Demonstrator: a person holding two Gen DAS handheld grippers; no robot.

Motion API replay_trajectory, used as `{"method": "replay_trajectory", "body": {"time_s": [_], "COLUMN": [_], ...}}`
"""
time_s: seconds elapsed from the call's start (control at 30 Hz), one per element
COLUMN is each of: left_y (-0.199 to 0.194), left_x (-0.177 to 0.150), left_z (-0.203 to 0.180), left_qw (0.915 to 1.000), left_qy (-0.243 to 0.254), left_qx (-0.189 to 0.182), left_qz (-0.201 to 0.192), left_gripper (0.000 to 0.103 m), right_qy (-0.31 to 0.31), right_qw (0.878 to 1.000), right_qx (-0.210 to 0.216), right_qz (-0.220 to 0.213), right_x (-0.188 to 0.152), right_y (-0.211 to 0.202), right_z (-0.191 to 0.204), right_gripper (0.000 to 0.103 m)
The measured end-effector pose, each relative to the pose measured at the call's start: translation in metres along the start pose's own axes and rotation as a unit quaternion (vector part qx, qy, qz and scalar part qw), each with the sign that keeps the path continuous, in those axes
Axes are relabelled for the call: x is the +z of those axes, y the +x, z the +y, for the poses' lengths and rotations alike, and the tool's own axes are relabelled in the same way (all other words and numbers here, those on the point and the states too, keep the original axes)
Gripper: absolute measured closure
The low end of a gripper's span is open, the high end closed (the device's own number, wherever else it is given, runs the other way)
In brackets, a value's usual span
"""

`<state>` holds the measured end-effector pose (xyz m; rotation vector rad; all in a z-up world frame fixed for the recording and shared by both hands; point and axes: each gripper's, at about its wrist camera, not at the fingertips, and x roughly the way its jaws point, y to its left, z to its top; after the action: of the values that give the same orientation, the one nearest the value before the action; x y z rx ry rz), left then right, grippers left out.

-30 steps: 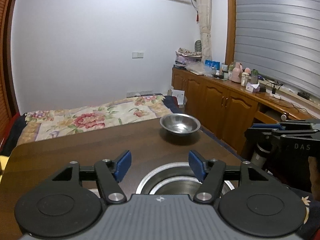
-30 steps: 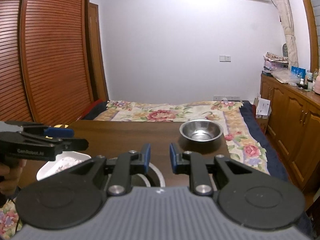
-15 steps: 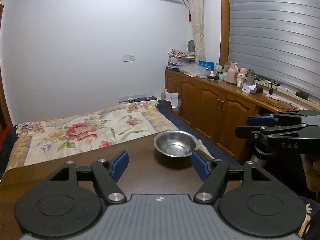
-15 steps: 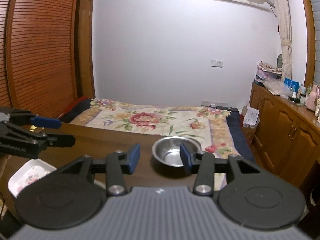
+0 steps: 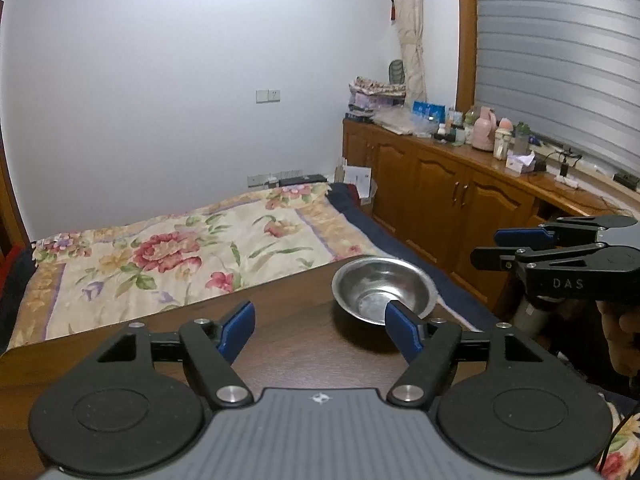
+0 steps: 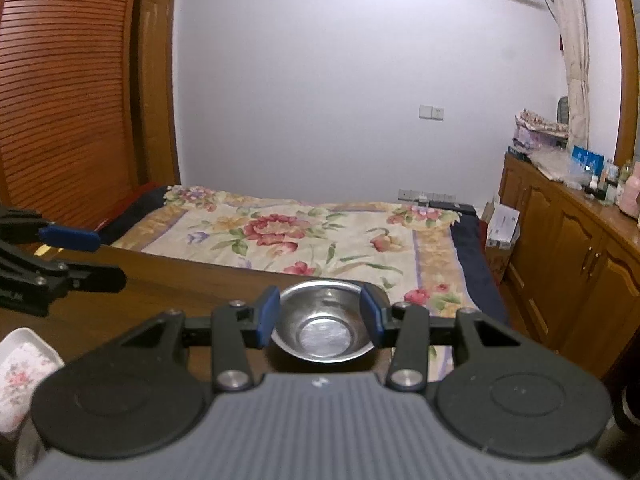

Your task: Organize plates and bowls

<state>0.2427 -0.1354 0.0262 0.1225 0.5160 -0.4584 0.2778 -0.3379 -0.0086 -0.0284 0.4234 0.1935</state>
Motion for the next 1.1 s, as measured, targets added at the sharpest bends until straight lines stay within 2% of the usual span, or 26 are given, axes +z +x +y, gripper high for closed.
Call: {"method": "replay_trajectory", "body": {"time_s": [0.17,0.27,0.5,0.9,1.1], "left_y": [0.026,0.041,0.077,0.135,0.153], "left_x": [0.001,0.003,0.008,0.015,0.016], "left_z": [0.001,0.001,-0.002,-0.003,-0.008], "left_qw": [0.9999,0.9997,0.9987,0.9965,0.9957], "left_qy": [0.000,0.001,0.004,0.008,0.007], "left_qx": [-0.003,-0.008,-0.024,-0.030,-0.038], "left_qz": [0.016,0.024,0.044,0.078,0.084], "left_gripper": [0.029,0.029,0.029,0.029,0.031], "right_qy": [0.012,0.023,0.039,0.049,0.066], "right_qw": [1.000,0.999,0.998,0.997,0.995], "right_qx": [-0.008,-0.010,-0.012,-0.003,0.001], "right_qz": [0.018,0.024,0.044,0.065,0.075], "right_x": [-0.006,-0.010,-0.016,-0.022,-0.026], "right_y": [0.021,0.032,0.057,0.095,0.106], "right_z": [-0.011,-0.019,-0.031,-0.044,-0.053], "right_gripper": [0.056,0.050,0.050,0.050,0.050]}}
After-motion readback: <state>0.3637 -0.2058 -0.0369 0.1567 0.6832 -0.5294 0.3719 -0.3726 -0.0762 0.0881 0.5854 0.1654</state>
